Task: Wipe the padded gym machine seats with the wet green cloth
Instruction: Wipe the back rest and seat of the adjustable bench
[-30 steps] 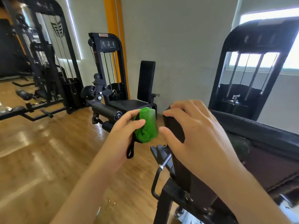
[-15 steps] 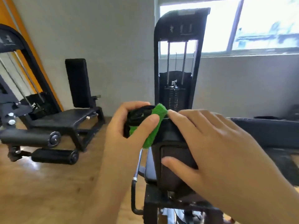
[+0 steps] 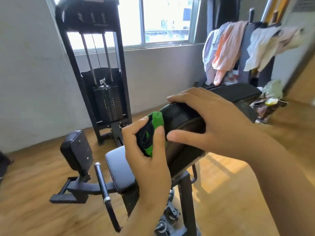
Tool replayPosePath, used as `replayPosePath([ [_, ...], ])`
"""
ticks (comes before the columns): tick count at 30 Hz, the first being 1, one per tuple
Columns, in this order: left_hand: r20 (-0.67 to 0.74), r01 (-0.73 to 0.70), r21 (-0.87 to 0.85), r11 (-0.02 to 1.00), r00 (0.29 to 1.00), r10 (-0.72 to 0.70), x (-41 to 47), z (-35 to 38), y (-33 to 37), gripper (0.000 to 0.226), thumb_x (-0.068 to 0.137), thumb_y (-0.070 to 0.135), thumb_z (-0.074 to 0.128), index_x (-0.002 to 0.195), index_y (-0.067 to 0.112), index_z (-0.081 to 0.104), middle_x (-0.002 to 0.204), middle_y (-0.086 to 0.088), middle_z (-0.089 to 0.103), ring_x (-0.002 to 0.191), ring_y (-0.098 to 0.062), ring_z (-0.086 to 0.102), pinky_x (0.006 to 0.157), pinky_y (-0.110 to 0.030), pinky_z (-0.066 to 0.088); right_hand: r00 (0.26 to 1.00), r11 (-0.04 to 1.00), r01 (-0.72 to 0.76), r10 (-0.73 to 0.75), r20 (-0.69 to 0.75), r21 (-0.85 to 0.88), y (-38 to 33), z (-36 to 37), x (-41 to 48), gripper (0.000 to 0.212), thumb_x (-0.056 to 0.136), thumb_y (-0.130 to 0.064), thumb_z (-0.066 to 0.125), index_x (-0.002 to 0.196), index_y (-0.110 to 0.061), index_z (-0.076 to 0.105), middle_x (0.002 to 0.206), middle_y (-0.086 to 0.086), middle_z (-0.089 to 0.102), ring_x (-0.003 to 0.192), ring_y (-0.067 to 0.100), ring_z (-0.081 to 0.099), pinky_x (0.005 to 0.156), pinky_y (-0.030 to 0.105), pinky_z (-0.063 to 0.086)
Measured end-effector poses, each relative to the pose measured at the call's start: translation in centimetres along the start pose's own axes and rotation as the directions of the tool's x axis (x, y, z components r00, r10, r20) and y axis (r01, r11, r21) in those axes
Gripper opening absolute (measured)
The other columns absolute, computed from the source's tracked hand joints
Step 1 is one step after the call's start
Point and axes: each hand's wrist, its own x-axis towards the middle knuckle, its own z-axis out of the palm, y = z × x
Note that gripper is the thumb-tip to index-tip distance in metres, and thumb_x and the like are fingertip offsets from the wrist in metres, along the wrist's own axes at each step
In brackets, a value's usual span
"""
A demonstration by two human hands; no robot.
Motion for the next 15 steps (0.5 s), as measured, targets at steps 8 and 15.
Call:
replayPosePath([
  [8, -0.027, 0.189, -0.043, 0.981, 0.981, -0.191, -1.1, -1.1, -3.7, 0.019, 0.096, 0.023, 0.056, 0.102, 0.039, 0.049, 0.097, 0.034, 0.056, 0.098, 0.006, 0.054, 0.081, -0.006, 0.041, 0.846, 0.950, -0.303, 0.302, -0.440, 0.068, -2.3, 3.5, 1.9, 0.048, 0.099, -0.043, 0.028, 0.089, -0.020, 0.069, 0.081, -0.006, 0.063, 0.076, 0.009, 0.054, 0.071, 0.010, 0.035],
  [15, -0.032, 0.336, -0.021, 0.942, 0.941, -0.336, -1.4, -1.9, -4.2, 0.019, 0.095, 0.020, 0.056, 0.098, 0.038, 0.048, 0.089, 0.041, 0.054, 0.095, 0.015, 0.052, 0.075, -0.001, 0.041, 0.611, 0.972, -0.236, 0.135, -0.780, -0.017, -2.1, 6.0, 2.6, 0.045, 0.098, -0.019, 0.031, 0.076, -0.011, 0.069, 0.068, 0.004, 0.066, 0.062, 0.018, 0.060, 0.060, 0.028, 0.046],
])
